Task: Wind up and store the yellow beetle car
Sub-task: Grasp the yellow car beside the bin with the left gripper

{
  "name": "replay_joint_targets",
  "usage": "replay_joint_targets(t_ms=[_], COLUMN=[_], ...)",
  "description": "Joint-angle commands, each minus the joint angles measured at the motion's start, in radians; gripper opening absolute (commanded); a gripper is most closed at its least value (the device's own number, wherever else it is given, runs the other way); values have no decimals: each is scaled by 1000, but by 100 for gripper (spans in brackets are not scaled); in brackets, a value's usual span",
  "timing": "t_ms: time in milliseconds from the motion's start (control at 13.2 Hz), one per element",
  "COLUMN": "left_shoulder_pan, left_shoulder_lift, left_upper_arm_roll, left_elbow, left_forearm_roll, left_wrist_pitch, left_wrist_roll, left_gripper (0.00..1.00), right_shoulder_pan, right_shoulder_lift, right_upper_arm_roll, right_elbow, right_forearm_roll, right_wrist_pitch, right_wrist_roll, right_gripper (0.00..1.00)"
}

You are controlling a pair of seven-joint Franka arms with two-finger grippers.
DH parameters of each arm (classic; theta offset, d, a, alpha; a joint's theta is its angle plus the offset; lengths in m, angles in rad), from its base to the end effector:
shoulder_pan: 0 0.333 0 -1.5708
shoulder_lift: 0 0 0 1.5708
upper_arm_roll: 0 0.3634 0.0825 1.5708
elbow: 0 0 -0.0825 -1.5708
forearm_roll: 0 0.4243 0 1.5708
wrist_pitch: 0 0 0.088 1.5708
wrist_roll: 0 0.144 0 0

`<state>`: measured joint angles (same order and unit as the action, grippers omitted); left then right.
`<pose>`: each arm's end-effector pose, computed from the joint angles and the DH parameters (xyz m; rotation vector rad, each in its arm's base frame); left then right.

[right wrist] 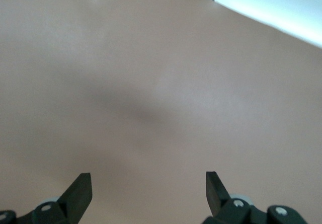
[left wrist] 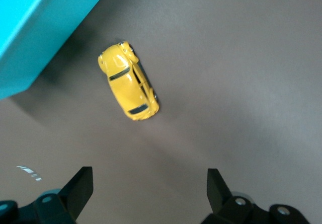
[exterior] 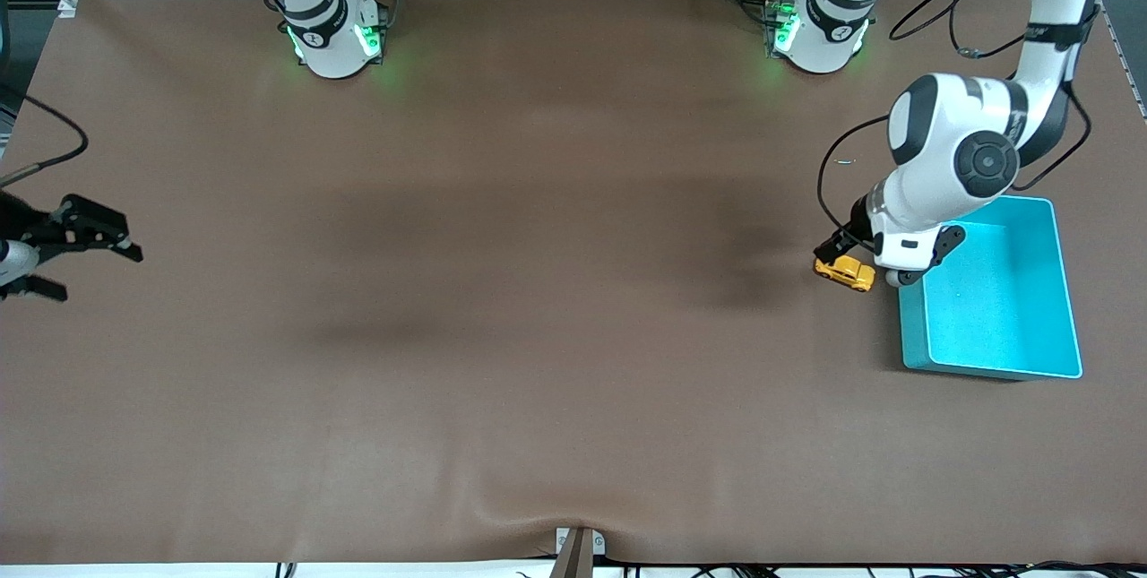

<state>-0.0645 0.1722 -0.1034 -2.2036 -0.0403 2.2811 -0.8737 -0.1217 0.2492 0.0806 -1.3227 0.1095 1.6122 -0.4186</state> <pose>0.5628 -0.0976 0.2771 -2.9227 -1.1239 0.1644 0.6873 -0.0201 0.6081 -2.9710 -0.5596 -0.1053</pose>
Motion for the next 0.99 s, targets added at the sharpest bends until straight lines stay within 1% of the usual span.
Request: replay_joint_targets(t_ms=[0,76,227,455,758,910], left_shoulder_pan=[26,53,75,91,104,106], left_shoulder_lift=[-5,12,64,119,168,185], left_upper_arm_roll=[-1,-2,-1,-1,2,2], left_elbow=[-106,-122,-123,-125,-123,-122], left_forearm_roll=[-13,-13,-13,-12,-7,-7], left_wrist_pitch=[176,233,299,337,399,443], left_wrist_roll=[-57,-57,-57,-57,-56,-57], left_gripper=[100,100,100,100,100,100], right_shoulder_pan=[28,27,28,48,77,80], right_shoulder_lift=[-51,-73,-103,-162,-228,-281], right_upper_arm_roll=[-10,-9,-10,-9,-9,-9], right_elbow=[-10,-10,-12,-27,-116,-199], right_forearm_roll=[-11,-4,-8,-33,-43,-73], right_wrist_pitch=[-50,-66,-92,-121,-109,-53], right_wrist_roll=[165,181,239,319,402,402], right_gripper=[100,100,100,100,100,100])
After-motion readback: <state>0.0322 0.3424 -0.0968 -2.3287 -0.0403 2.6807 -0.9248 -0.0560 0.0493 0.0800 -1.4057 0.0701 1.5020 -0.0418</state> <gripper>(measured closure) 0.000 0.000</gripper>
